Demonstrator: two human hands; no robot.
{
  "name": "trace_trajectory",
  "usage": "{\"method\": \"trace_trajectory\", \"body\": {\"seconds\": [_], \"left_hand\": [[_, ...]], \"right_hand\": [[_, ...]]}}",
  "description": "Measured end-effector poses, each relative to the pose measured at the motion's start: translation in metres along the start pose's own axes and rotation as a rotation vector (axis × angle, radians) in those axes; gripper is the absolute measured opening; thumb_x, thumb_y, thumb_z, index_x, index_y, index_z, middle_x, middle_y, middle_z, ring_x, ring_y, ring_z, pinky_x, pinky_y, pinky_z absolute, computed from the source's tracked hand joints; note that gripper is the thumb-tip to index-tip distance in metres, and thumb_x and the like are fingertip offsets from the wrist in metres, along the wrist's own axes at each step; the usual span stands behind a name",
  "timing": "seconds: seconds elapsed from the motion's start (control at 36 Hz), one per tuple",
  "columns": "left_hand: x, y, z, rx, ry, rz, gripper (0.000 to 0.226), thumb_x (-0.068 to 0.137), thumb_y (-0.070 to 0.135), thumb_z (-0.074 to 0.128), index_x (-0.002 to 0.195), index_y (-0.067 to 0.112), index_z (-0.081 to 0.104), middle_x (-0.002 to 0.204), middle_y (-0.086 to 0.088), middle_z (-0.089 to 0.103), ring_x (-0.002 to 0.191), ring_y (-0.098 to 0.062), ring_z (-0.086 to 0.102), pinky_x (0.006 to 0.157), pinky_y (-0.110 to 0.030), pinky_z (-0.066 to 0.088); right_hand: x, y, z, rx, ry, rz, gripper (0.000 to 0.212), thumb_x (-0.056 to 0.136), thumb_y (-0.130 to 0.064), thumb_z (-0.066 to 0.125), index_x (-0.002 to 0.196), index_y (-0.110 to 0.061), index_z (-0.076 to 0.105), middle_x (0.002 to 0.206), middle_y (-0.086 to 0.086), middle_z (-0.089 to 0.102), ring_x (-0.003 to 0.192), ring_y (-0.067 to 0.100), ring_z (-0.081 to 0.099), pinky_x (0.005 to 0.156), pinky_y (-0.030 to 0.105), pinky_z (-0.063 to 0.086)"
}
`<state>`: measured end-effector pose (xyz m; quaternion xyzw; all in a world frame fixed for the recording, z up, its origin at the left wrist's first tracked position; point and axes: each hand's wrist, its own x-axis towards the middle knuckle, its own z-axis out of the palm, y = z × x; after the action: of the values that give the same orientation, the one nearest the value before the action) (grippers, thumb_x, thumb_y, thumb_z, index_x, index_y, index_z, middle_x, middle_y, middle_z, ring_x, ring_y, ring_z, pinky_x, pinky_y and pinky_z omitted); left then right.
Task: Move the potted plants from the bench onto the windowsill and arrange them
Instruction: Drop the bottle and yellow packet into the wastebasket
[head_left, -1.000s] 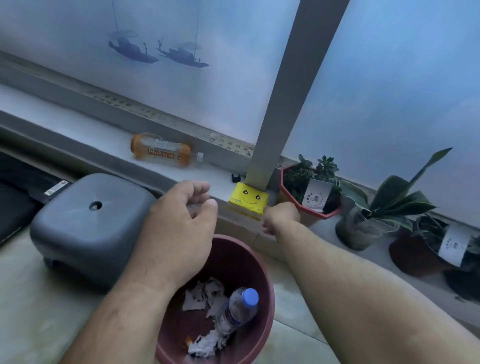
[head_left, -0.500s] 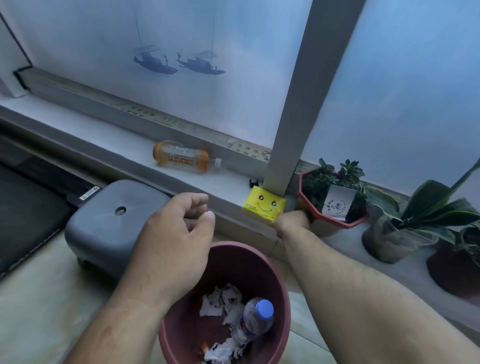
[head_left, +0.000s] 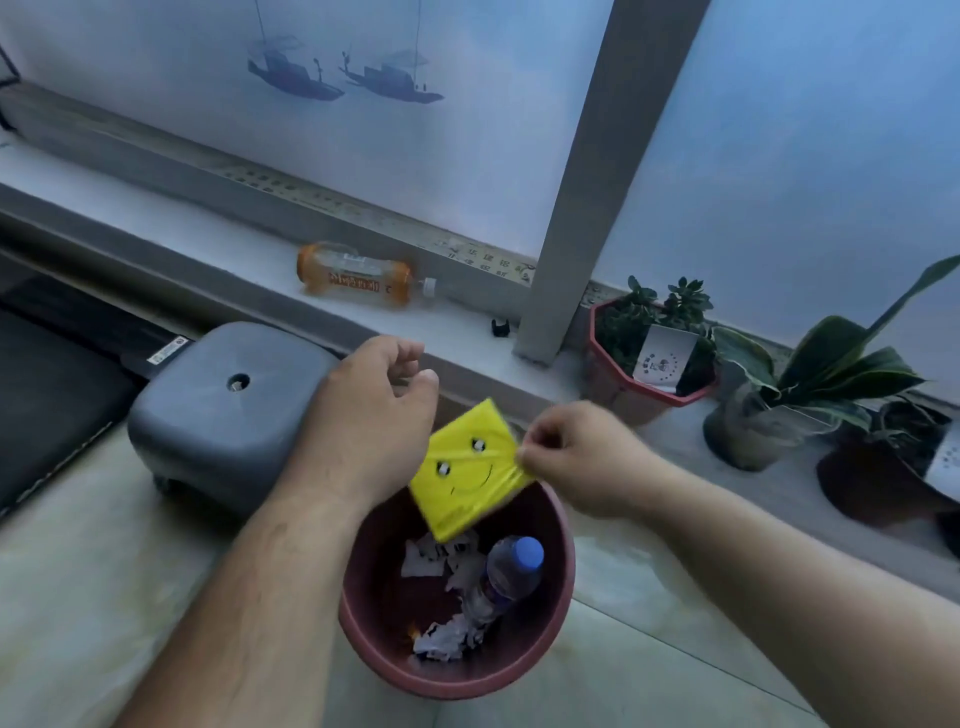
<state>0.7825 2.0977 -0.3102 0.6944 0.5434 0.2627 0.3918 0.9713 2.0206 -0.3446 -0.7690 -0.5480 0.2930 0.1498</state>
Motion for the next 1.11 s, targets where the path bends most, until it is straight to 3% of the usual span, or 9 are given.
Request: {"method": "trace_trajectory", "body": {"seconds": [0.14, 0.31, 0.44, 0.61, 0.72, 0.83, 0.89, 0.97, 1.11], "left_hand": [[-0.006, -0.003, -0.001, 0.022, -0.036, -0.005, 0.034, 0.096, 0.028, 0.059, 0.13, 0.025, 0.06, 0.116, 0.013, 0.064, 0.097, -0.004, 0.058, 0.085, -0.021, 0.04], [-0.008, -0.011, -0.004, 0.059, -0.047, -0.004, 0.034, 0.096, 0.03, 0.059, 0.13, 0.027, 0.059, 0.114, 0.015, 0.062, 0.095, -0.002, 0.056, 0.082, -0.02, 0.038], [-0.009, -0.019, -0.01, 0.09, -0.079, -0.031, 0.036, 0.097, 0.03, 0.058, 0.132, 0.026, 0.057, 0.125, 0.011, 0.062, 0.1, -0.003, 0.054, 0.088, -0.022, 0.037], [-0.005, -0.041, -0.01, 0.21, -0.169, -0.09, 0.044, 0.096, 0.033, 0.056, 0.139, 0.025, 0.052, 0.139, 0.004, 0.058, 0.119, -0.014, 0.058, 0.103, -0.033, 0.044], [-0.004, -0.062, -0.006, 0.432, -0.278, -0.134, 0.052, 0.095, 0.036, 0.051, 0.145, 0.026, 0.043, 0.149, 0.0, 0.05, 0.128, -0.022, 0.055, 0.107, -0.041, 0.045], [-0.005, -0.084, -0.005, 0.591, -0.391, -0.229, 0.056, 0.097, 0.03, 0.046, 0.151, 0.02, 0.034, 0.151, -0.004, 0.047, 0.133, -0.025, 0.05, 0.105, -0.036, 0.044], [-0.004, -0.094, -0.004, 0.637, -0.44, -0.277, 0.048, 0.095, 0.027, 0.046, 0.143, 0.02, 0.044, 0.138, -0.005, 0.059, 0.121, -0.025, 0.059, 0.093, -0.032, 0.05], [-0.002, -0.104, -0.003, 0.553, -0.492, -0.373, 0.025, 0.084, 0.017, 0.046, 0.1, 0.023, 0.064, 0.078, -0.006, 0.071, 0.063, -0.024, 0.063, 0.05, -0.027, 0.046], [0.002, -0.107, 0.003, 0.594, -0.469, -0.363, 0.023, 0.074, 0.008, 0.046, 0.081, 0.018, 0.065, 0.062, -0.01, 0.07, 0.047, -0.025, 0.058, 0.044, -0.028, 0.043]], "right_hand": [[0.011, -0.013, 0.055, -0.259, -0.24, -0.078, 0.016, 0.091, -0.025, 0.059, 0.087, -0.015, 0.072, 0.088, 0.005, 0.074, 0.084, 0.026, 0.066, 0.074, 0.04, 0.056], [0.026, -0.007, 0.083, -0.487, -0.192, -0.061, 0.017, 0.088, -0.02, 0.061, 0.102, -0.022, 0.072, 0.104, 0.003, 0.075, 0.099, 0.03, 0.069, 0.074, 0.036, 0.056], [-0.003, 0.004, 0.03, -0.206, 0.022, 0.057, 0.031, 0.096, -0.041, 0.061, 0.121, -0.026, 0.072, 0.121, -0.005, 0.074, 0.11, 0.02, 0.067, 0.092, 0.038, 0.056], [-0.068, 0.028, -0.008, 0.231, 0.126, 0.324, 0.009, 0.096, -0.026, 0.068, 0.101, -0.021, 0.072, 0.087, 0.001, 0.075, 0.072, 0.014, 0.073, 0.067, 0.036, 0.064], [-0.086, 0.033, 0.017, 0.527, 0.103, 0.51, 0.014, 0.098, -0.017, 0.064, 0.109, -0.009, 0.066, 0.097, 0.016, 0.072, 0.071, 0.017, 0.07, 0.062, 0.035, 0.061], [-0.083, 0.045, 0.059, 0.31, 0.06, 0.485, 0.034, 0.093, -0.04, 0.059, 0.122, -0.022, 0.059, 0.094, -0.004, 0.07, 0.081, 0.017, 0.071, 0.075, 0.038, 0.06], [-0.085, 0.047, 0.068, 0.343, 0.013, 0.465, 0.025, 0.093, -0.038, 0.055, 0.115, -0.026, 0.062, 0.082, -0.001, 0.073, 0.076, 0.018, 0.072, 0.072, 0.04, 0.062], [-0.087, 0.046, 0.076, 0.463, -0.042, 0.461, 0.015, 0.095, -0.02, 0.051, 0.104, -0.03, 0.056, 0.073, 0.006, 0.073, 0.073, 0.026, 0.075, 0.06, 0.039, 0.061], [-0.084, 0.051, 0.081, 0.599, -0.058, 0.531, 0.015, 0.092, -0.002, 0.048, 0.103, -0.008, 0.056, 0.071, 0.012, 0.068, 0.061, 0.023, 0.071, 0.056, 0.035, 0.059]]}}
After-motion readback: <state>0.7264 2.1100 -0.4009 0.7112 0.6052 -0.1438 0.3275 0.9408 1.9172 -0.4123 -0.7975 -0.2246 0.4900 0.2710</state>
